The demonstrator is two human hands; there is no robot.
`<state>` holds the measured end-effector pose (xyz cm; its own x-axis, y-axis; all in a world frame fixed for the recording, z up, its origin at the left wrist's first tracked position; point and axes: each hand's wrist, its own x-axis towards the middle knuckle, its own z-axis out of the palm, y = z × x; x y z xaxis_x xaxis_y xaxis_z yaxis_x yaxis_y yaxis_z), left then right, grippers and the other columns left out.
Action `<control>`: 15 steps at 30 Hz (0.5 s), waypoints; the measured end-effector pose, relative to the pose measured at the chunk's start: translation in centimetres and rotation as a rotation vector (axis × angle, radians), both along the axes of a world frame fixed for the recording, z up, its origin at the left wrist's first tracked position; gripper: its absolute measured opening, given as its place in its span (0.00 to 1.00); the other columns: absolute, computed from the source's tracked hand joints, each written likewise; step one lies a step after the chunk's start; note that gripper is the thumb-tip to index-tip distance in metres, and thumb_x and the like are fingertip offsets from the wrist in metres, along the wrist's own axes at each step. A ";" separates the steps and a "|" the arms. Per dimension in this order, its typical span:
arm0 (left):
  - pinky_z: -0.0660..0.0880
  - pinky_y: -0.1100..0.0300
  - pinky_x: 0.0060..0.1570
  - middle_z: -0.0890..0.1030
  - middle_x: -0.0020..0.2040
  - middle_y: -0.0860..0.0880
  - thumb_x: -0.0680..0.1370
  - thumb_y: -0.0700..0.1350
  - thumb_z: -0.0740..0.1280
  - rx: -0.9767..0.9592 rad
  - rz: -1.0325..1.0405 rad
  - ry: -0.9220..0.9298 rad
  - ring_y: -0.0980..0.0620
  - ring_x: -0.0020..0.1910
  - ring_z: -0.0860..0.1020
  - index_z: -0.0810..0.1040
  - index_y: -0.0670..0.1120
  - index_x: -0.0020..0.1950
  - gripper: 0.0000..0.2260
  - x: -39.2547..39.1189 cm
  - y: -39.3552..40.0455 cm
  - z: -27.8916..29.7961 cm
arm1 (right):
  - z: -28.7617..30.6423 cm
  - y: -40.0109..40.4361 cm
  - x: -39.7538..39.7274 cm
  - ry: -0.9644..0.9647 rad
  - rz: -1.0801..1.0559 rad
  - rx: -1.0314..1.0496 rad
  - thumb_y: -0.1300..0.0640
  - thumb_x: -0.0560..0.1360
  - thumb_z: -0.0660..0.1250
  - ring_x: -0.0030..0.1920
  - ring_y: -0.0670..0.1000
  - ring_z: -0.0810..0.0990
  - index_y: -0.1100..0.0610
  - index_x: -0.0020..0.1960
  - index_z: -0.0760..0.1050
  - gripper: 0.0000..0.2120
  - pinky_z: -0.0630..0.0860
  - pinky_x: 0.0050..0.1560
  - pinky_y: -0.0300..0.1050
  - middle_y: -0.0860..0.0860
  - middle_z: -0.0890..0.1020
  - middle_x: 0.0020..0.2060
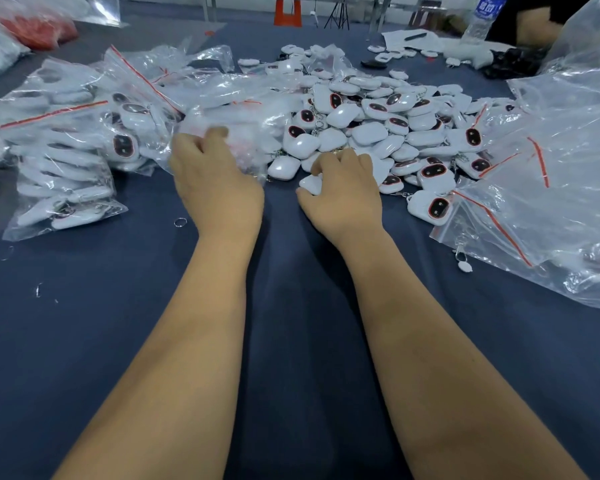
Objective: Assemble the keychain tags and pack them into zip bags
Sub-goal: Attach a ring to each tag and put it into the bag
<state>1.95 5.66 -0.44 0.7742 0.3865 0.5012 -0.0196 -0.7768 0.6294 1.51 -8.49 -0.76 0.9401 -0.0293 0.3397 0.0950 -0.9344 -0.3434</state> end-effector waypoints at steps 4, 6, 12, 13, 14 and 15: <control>0.65 0.54 0.53 0.74 0.59 0.42 0.75 0.40 0.64 0.164 -0.177 0.179 0.40 0.63 0.66 0.78 0.47 0.61 0.15 0.2 -0.7 -0.7 | 0.3 0.0 -0.1 -0.064 0.014 0.191 0.55 0.78 0.59 0.48 0.51 0.71 0.58 0.58 0.73 0.11 0.65 0.43 0.45 0.51 0.77 0.47; 0.65 0.57 0.48 0.75 0.58 0.42 0.76 0.41 0.62 0.109 -0.264 0.181 0.41 0.61 0.69 0.78 0.47 0.61 0.14 0.4 -0.9 -0.9 | 0.6 0.0 -0.3 -0.108 0.003 0.548 0.59 0.79 0.58 0.40 0.48 0.73 0.56 0.57 0.75 0.10 0.69 0.41 0.44 0.47 0.76 0.39; 0.66 0.59 0.51 0.78 0.58 0.44 0.77 0.39 0.60 -0.003 -0.424 0.233 0.45 0.56 0.75 0.77 0.47 0.65 0.17 0.8 -0.9 -1.1 | 1.3 0.0 0.0 -0.036 0.043 1.381 0.64 0.76 0.64 0.34 0.44 0.78 0.52 0.51 0.78 0.09 0.77 0.40 0.39 0.49 0.80 0.42; 0.67 0.59 0.51 0.78 0.57 0.44 0.76 0.39 0.62 -0.008 -0.429 0.240 0.45 0.56 0.75 0.77 0.47 0.65 0.17 0.9 -0.9 -1.1 | 1.3 0.0 0.1 -0.029 0.070 1.443 0.66 0.75 0.66 0.35 0.44 0.78 0.52 0.53 0.77 0.11 0.77 0.42 0.39 0.50 0.81 0.43; 0.68 0.58 0.51 0.78 0.56 0.44 0.76 0.40 0.63 -0.020 -0.433 0.245 0.45 0.55 0.76 0.77 0.48 0.65 0.18 0.9 -0.9 -1.1 | 1.1 0.0 0.2 -0.026 0.094 1.490 0.67 0.74 0.67 0.35 0.45 0.79 0.51 0.55 0.75 0.14 0.77 0.44 0.39 0.51 0.81 0.43; 0.69 0.58 0.52 0.78 0.56 0.45 0.76 0.41 0.65 -0.028 -0.438 0.245 0.45 0.55 0.76 0.76 0.48 0.65 0.18 1.0 -0.9 -1.1 | 1.1 0.0 0.3 -0.026 0.108 1.516 0.69 0.73 0.67 0.35 0.46 0.78 0.52 0.56 0.73 0.16 0.77 0.44 0.39 0.51 0.81 0.41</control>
<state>2.93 4.81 -1.52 0.9603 0.0099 0.2787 -0.1892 -0.7111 0.6771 1.79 -8.46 0.33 0.9550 -0.2887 0.0686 0.1583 0.2999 -0.9408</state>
